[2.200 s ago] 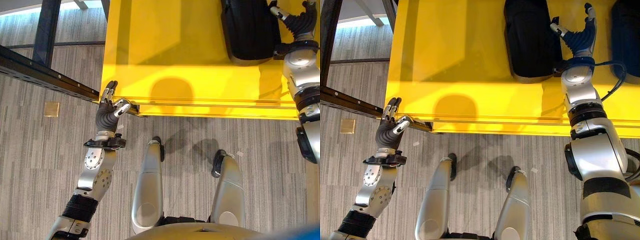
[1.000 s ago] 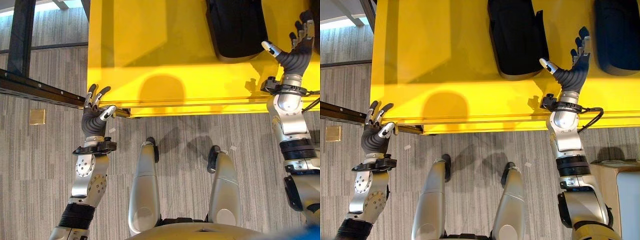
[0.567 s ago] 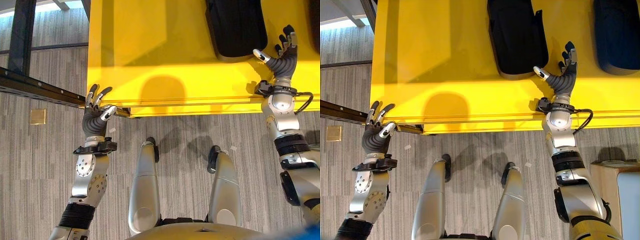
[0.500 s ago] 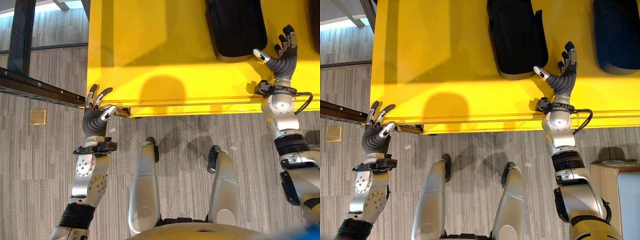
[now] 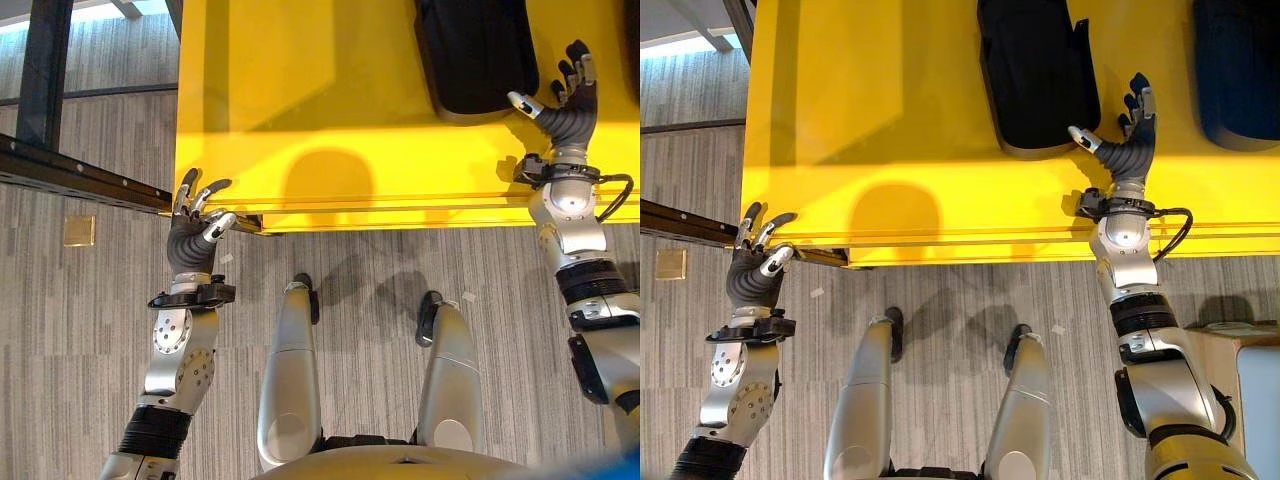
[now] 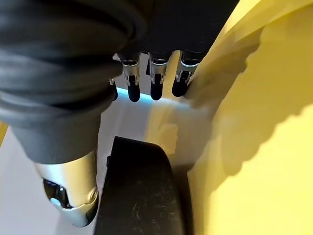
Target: Move parts from the plastic box to the shelf.
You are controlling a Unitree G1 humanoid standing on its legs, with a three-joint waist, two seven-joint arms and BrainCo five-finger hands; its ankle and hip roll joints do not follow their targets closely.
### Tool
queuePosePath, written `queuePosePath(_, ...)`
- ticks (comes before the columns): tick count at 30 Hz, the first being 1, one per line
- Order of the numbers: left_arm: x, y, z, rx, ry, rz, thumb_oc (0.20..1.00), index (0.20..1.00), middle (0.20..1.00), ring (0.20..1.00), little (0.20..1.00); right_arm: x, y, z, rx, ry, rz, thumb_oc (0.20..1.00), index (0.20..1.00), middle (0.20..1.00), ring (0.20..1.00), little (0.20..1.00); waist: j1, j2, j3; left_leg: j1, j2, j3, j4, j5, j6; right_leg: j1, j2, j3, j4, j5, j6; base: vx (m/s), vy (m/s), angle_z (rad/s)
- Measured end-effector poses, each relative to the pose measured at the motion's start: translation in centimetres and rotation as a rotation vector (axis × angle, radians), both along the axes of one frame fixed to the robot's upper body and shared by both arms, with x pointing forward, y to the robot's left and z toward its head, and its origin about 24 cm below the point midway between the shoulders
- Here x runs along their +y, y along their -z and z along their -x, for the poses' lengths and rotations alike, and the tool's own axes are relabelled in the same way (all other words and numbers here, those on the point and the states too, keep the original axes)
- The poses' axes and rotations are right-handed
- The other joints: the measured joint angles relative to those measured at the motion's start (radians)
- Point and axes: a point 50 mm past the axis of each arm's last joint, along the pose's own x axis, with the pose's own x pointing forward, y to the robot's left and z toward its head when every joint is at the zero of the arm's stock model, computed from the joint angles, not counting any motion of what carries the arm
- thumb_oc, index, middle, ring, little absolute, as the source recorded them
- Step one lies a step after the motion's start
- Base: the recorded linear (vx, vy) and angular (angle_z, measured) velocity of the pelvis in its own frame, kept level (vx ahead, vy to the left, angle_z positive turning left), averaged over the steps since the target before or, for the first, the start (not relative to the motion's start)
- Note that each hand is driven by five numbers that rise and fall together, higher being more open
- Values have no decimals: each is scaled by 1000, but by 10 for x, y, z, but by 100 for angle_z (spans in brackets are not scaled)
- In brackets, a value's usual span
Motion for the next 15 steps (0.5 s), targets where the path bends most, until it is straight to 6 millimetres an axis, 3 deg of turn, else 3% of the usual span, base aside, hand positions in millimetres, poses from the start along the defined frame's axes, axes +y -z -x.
queuePosePath(15, -2, 6, -1, 38, 10, 7, 1000, 1000, 1000, 1000, 1000, 15, -5, -1, 5, -87, 88, 1000, 1000, 1000, 1000, 1000, 0, 3, 2, 0, -1, -3, -7, 2, -3, -5, -1, -2, 9, -8, -6, 6, 0, 0)
